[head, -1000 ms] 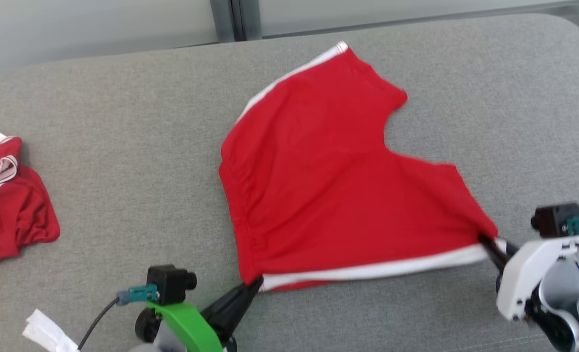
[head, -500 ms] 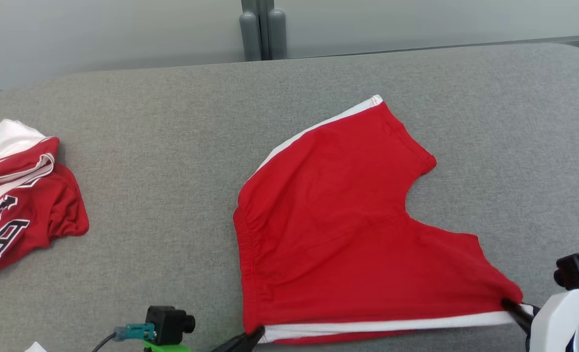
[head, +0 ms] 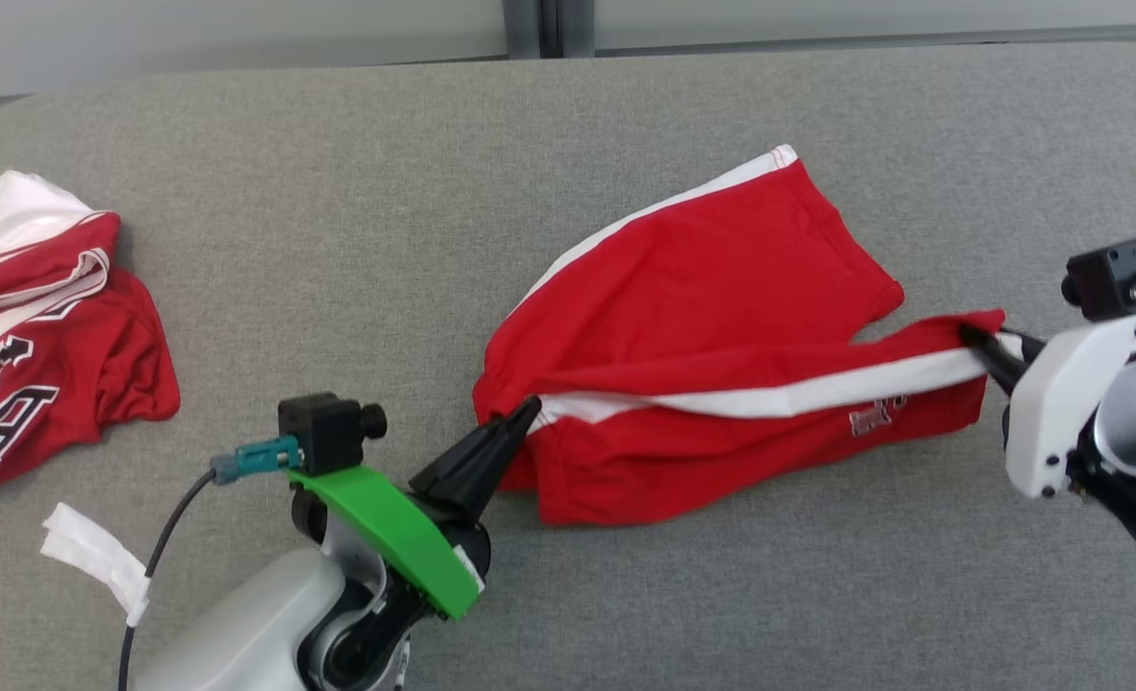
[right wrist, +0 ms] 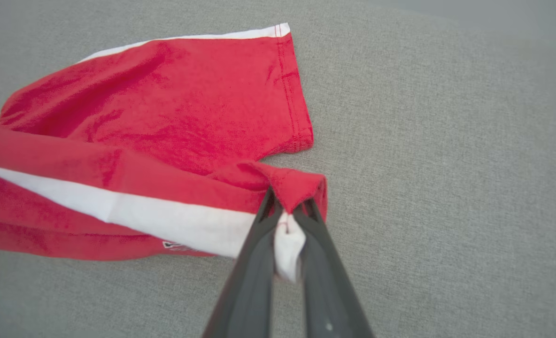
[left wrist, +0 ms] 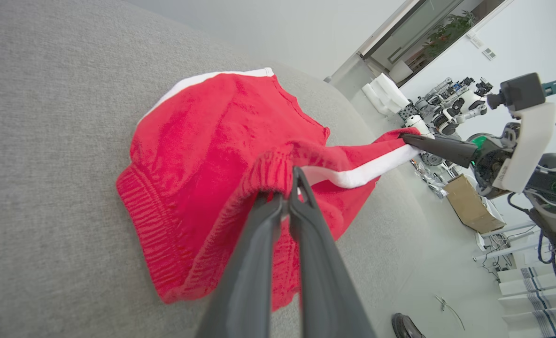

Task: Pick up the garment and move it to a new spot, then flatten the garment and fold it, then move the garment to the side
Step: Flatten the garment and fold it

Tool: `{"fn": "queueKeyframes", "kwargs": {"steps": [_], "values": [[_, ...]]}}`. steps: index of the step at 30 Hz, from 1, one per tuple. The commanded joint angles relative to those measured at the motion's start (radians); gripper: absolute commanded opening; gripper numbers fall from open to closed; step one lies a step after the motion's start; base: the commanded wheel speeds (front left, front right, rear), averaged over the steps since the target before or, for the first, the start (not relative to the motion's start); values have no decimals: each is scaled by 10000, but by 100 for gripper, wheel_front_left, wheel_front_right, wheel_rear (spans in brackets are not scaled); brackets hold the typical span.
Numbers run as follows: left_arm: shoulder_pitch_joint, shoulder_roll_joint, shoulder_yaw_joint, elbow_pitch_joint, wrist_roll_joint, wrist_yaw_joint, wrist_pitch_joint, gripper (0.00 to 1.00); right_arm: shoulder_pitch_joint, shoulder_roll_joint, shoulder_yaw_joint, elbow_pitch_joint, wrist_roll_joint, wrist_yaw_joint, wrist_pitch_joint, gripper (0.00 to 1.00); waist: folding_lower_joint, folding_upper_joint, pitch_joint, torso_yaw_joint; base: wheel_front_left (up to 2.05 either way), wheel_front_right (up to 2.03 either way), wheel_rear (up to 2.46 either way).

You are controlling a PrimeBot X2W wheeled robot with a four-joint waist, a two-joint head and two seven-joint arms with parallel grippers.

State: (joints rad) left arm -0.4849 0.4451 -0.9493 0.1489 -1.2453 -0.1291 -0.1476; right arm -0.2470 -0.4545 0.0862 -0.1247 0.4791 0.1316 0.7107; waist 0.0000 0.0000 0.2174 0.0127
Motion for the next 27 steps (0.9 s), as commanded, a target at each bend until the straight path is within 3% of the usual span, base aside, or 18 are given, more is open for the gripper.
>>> {"fn": "queueKeyframes", "kwargs": {"steps": [1,13,23,24,25,26,27], "values": [[-384,-196,95,274,91,-21,-128,0,-655,-142,221,364,-48,-17,-159,0,0,0,581,251,0,0,0],[-1940,-1956,1189,2691,500,219,-1066,0,-4317,-417,1744,3576,-194,-17,-1653,0,0,0,1873,960,0,0,0],[-1991,-2671,1651,3306,992,52,-1174,0,-5561,-176,2307,5376,-203,-17,-3087,0,0,0,2098,1423,0,0,0],[-1971,-2728,1693,3309,1033,49,-1177,0,-5654,-166,2364,5468,-202,-17,-3260,34,0,0,2097,1454,0,0,0],[-1955,-2779,1722,3305,1061,33,-1175,27,-5706,-150,2399,5576,-196,-17,-3361,100,0,0,2091,1479,0,0,0],[-1923,-2832,1761,3300,1109,17,-1176,100,-5748,-128,2457,5701,-172,-17,-3468,100,0,0,2081,1503,0,0,0],[-1894,-2866,1808,3299,1144,10,-1177,100,-5774,-103,2502,5786,-159,-17,-3533,100,0,0,2069,1515,0,0,0]]}}
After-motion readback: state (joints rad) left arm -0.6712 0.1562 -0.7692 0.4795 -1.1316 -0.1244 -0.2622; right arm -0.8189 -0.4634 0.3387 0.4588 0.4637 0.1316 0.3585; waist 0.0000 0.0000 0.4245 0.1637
